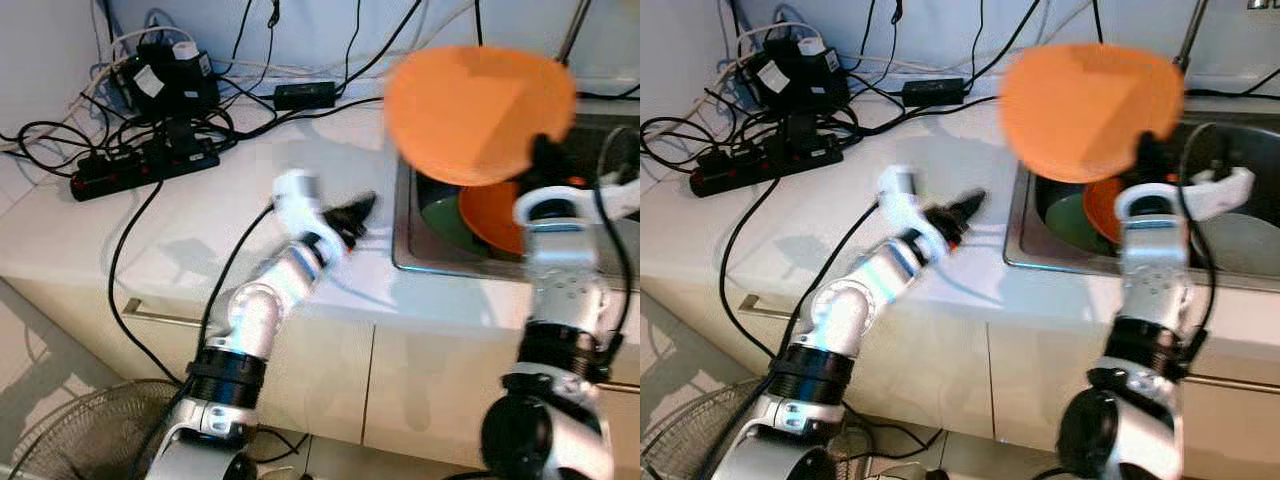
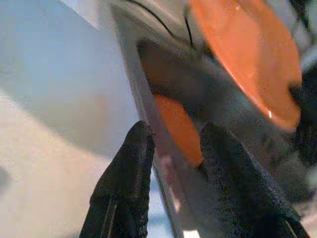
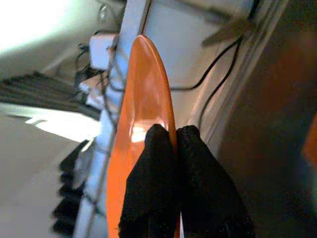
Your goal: Kitchen organization
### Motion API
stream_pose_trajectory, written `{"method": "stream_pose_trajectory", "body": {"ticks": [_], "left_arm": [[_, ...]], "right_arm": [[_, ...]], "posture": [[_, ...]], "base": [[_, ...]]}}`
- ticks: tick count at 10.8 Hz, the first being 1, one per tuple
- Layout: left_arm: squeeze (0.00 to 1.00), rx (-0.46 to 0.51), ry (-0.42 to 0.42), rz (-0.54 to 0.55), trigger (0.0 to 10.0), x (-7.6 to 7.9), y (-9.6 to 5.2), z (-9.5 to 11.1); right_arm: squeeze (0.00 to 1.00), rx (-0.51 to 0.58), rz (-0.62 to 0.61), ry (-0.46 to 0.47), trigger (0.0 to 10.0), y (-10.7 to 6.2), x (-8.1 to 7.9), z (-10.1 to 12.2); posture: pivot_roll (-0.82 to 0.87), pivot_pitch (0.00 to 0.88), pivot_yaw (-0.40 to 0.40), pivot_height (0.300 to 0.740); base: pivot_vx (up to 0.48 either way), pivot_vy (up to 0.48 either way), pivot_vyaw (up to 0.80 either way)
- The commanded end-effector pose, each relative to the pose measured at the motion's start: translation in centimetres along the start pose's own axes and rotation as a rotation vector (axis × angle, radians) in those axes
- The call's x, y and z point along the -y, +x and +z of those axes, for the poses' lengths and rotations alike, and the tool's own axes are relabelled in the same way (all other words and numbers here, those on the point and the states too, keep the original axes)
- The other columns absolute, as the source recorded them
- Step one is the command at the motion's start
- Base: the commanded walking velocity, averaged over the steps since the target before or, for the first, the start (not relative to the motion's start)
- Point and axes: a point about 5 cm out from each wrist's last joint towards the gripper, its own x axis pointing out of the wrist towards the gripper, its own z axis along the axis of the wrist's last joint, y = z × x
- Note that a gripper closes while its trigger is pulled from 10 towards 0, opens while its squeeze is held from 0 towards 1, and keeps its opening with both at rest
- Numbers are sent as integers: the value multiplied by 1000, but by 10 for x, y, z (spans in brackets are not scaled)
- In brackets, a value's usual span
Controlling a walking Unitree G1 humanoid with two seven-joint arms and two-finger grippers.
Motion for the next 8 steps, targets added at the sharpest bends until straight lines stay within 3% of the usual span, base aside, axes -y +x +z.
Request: {"method": "stream_pose_trajectory", "body": {"ticks": [1, 2, 3, 5, 6, 8], "left_arm": [[0, -65, 141, -9, 10000, 4, -3, -7], [0, -135, 284, -20, 10000, 6, -6, -10], [0, -154, 334, -19, 10000, 6, -8, -10], [0, -189, 420, -28, 10000, 6, -17, -10], [0, -200, 433, -36, 10000, 6, -19, -11], [0, -210, 441, -40, 10000, 6, -21, -12]], "right_arm": [[0, 44, 21, -79, 10000, 7, -13, 6], [0, 83, -3, -270, 10000, 12, -11, 16], [0, 79, 10, -354, 10000, 15, -14, 18], [0, 60, -8, -788, 10000, 28, -15, 25], [0, 19, -1, -942, 10000, 33, -17, 21], [0, -190, -101, -1056, 10000, 40, 6, 5]], "posture": [[61, 0, 120, 740], [64, 0, 121, 740], [67, 0, 119, 740], [83, 0, 110, 740], [84, 0, 109, 740], [93, 0, 100, 740]], "base": [[0, 0, 0], [0, 0, 0], [0, 0, 0], [0, 0, 0], [0, 0, 0], [0, 0, 0]]}}
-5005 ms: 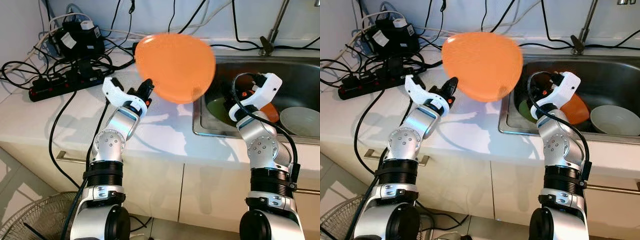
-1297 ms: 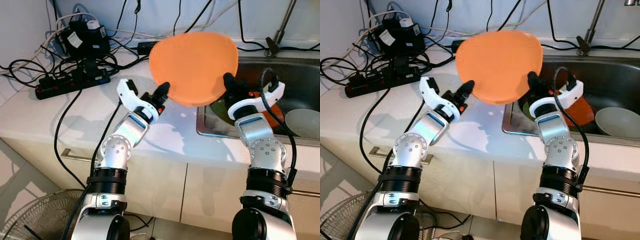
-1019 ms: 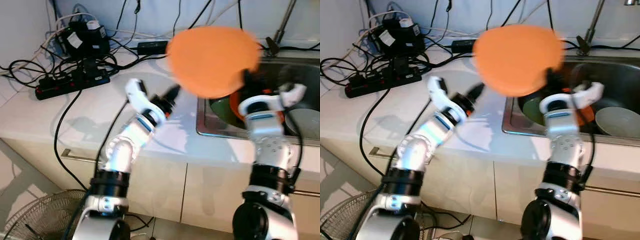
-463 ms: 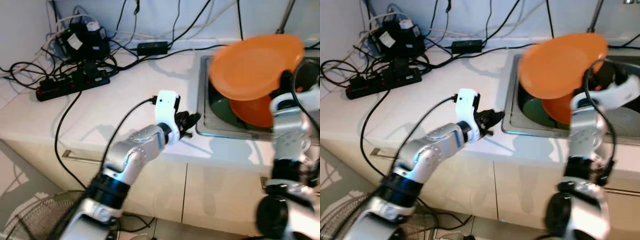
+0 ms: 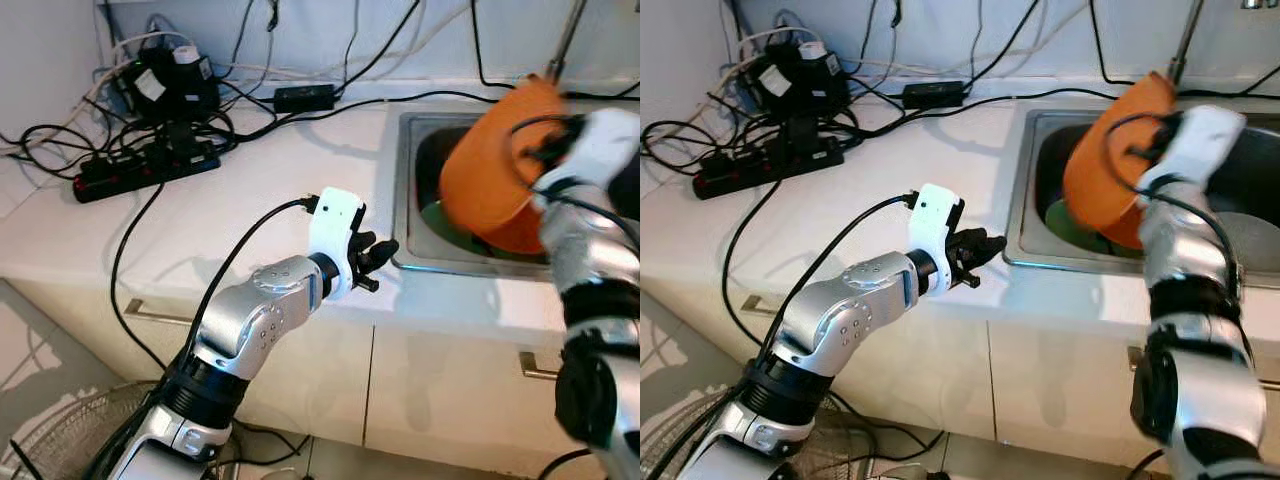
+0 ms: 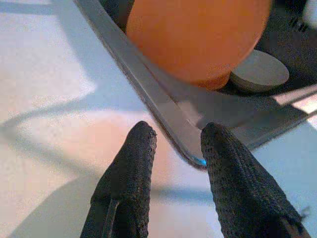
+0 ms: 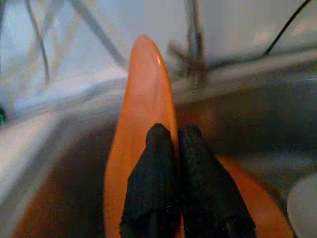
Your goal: Kitchen organization
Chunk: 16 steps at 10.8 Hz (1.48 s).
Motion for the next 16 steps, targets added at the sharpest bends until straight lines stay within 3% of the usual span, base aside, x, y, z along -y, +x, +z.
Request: {"method": "stream_pose_trajectory", "body": {"ticks": [1, 5, 9, 11, 12, 13, 16], "left_arm": [[0, -6, 15, -2, 10000, 0, -2, -1], [0, 3, 14, -2, 10000, 2, -5, 0], [0, 5, 6, -8, 10000, 4, -5, -1], [0, 1, -1, -13, 10000, 4, -5, -2], [0, 1, -2, -16, 10000, 4, -4, -2], [0, 0, -3, -16, 10000, 4, -4, -2], [0, -2, -7, -14, 10000, 3, -4, -3]], "right_arm": [[0, -55, 14, -46, 10000, 3, -4, -4], [0, -203, 44, -115, 10000, 3, -8, -28], [0, -212, 63, -70, 10000, 3, -11, -31], [1000, -208, 75, -27, 10000, 3, -14, -30], [918, -208, 81, -27, 10000, 3, -16, -31], [0, -198, 88, -25, 10000, 3, -17, -30], [0, -140, 54, -70, 10000, 5, -13, -21]], "posture": [[101, 0, 96, 740], [111, 0, 86, 740], [111, 0, 87, 740], [108, 0, 95, 740], [107, 0, 96, 740], [107, 0, 97, 740], [103, 0, 99, 740]], "base": [[0, 0, 0], [0, 0, 0], [0, 0, 0], [0, 0, 0], [0, 0, 0], [0, 0, 0], [0, 0, 0]]}}
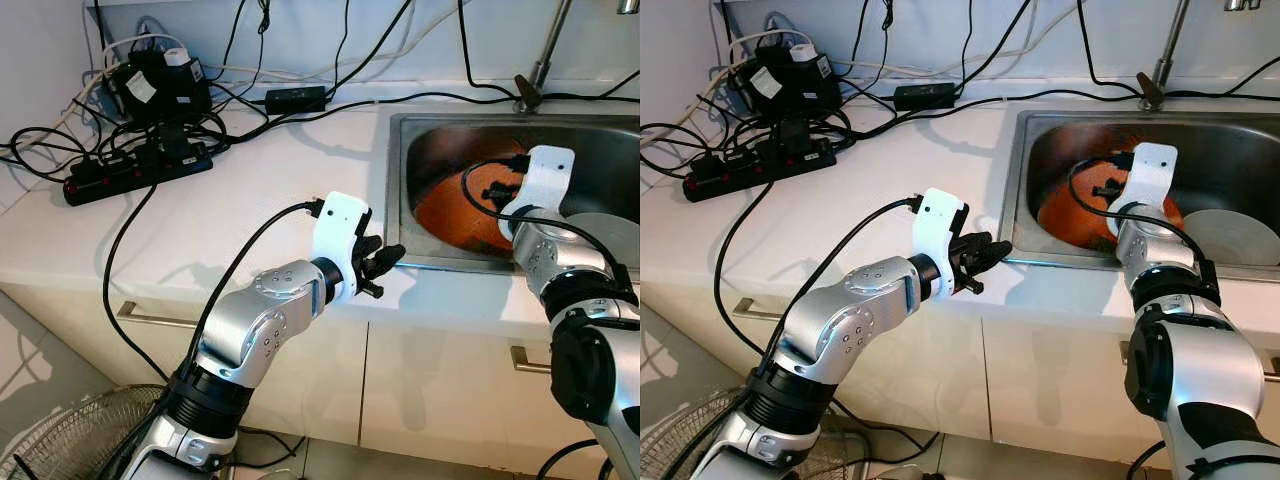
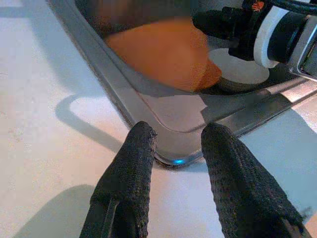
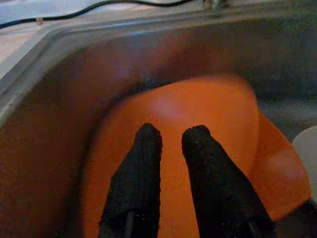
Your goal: Kitchen organization
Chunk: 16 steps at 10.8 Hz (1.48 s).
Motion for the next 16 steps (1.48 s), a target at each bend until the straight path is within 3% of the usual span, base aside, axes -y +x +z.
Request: {"method": "stream_pose_trajectory", "body": {"ticks": [1, 4, 6, 8, 9, 10, 11, 13, 16], "left_arm": [[0, -11, -6, 19, 10000, -5, -2, -3], [0, -17, -12, 19, 10000, -5, -2, -5], [0, 17, 11, 44, 10000, -7, -1, -3], [0, 269, 96, 292, 10000, -32, -5, 19], [0, 367, 137, 400, 10000, -45, -11, 32], [0, 381, 137, 417, 10000, -46, -13, 34], [0, 431, 195, 484, 10000, -54, -17, 38], [0, 433, 278, 565, 10000, -64, -18, 27], [0, 442, 274, 638, 10000, -75, -20, 12]], "right_arm": [[0, 39, -4, -18, 10000, 1, 0, 12], [0, 85, -8, -27, 10000, 0, 0, 18], [0, 213, 14, -24, 10000, -2, -7, 31], [0, 493, 139, 30, 10000, -18, -32, 52], [0, 563, 183, -1, 10000, -31, -43, 43], [0, 570, 186, -3, 10000, -34, -44, 38], [0, 569, 191, 27, 10000, -46, -51, 14], [0, 529, 172, 94, 10000, -62, -64, -18], [0, 536, 202, 88, 10000, -76, -71, -21]], "posture": [[99, 0, 101, 740], [95, 0, 100, 740], [97, 0, 98, 740], [80, 0, 102, 740], [72, 0, 101, 740], [72, 0, 101, 740], [43, 0, 103, 740], [33, 0, 109, 740], [22, 0, 103, 740]], "base": [[0, 0, 0], [0, 0, 0], [0, 0, 0], [0, 0, 0], [0, 0, 0], [0, 0, 0], [0, 0, 0], [0, 0, 0], [0, -160, 0]]}}
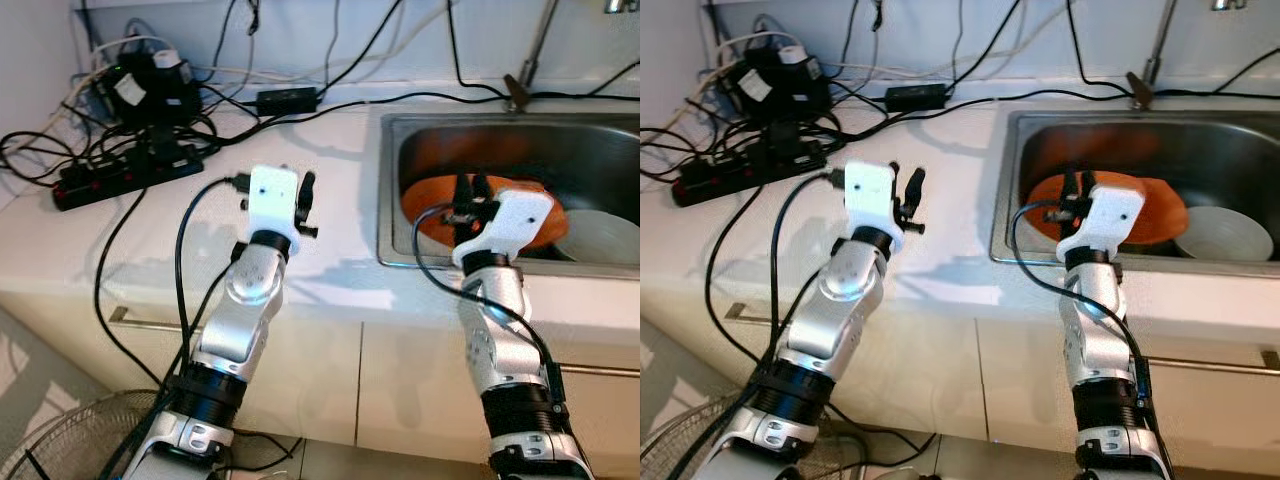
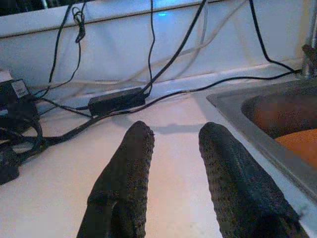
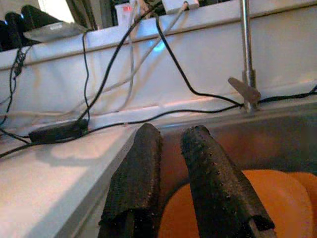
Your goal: Kitchen organization
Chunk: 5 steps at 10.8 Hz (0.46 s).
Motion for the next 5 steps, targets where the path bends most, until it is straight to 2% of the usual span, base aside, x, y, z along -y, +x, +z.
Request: {"method": "stream_pose_trajectory", "body": {"ticks": [1, 5], "left_arm": [[0, -4, 8, 44, 10000, -8, 0, -3], [0, 12, -20, 43, 10000, -8, 1, -6]], "right_arm": [[0, 27, 20, 2, 10000, 3, -6, 8], [0, 79, 33, -15, 10000, 7, -10, 23]], "posture": [[22, 0, 103, 740], [17, 0, 111, 740]], "base": [[0, -480, 0], [0, -480, 0]]}}
